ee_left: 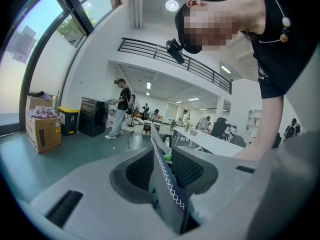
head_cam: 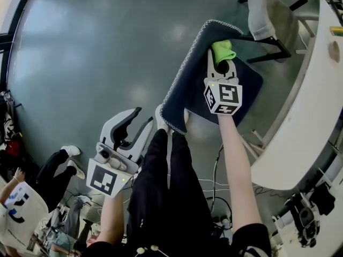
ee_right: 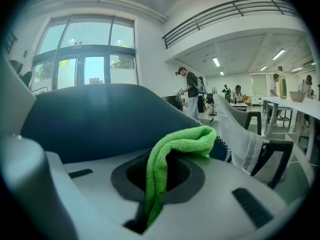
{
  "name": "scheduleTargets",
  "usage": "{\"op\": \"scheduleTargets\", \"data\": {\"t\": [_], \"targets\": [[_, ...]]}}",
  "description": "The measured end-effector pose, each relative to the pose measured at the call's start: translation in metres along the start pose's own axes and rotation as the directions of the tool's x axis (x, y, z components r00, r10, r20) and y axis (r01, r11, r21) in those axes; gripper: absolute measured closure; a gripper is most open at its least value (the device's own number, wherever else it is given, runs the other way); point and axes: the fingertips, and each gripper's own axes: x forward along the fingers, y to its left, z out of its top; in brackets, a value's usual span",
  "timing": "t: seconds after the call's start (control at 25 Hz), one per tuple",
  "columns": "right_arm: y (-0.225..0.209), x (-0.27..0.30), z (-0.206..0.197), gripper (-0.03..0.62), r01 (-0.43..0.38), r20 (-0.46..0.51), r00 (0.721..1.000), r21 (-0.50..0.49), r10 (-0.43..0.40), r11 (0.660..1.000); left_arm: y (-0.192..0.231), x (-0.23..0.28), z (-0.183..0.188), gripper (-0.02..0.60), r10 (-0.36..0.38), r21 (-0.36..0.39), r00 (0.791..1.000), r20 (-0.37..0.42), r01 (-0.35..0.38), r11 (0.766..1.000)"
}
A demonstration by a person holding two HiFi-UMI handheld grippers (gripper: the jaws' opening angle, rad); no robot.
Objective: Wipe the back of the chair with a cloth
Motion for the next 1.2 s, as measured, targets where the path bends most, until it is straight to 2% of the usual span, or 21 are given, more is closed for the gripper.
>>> {"op": "scheduleTargets", "data": {"t": [0.88, 1.04, 1.2], "targets": [[0.065, -0.054, -0.023, 0.576, -0.16, -0.026, 0.987, -0.012, 0.159, 0.987, 0.005, 0.005, 0.003, 0.47, 0.004, 0.004, 1.0, 0.016, -0.004, 1.0], [0.08, -0.068, -0.031, 0.576, -0.197, -0.04, 0.98, -0.011, 0.196, 0.98, 0.011, 0.006, 0.008, 0.506, 0.015, -0.015, 0.999, 0.051, -0.014, 1.0], [0.096, -0.082, -0.037, 0.576, -0.232, -0.053, 0.972, -0.005, 0.231, 0.973, 0.017, 0.007, 0.004, 0.562, 0.044, -0.006, 0.999, 0.024, -0.043, 0.999]]}}
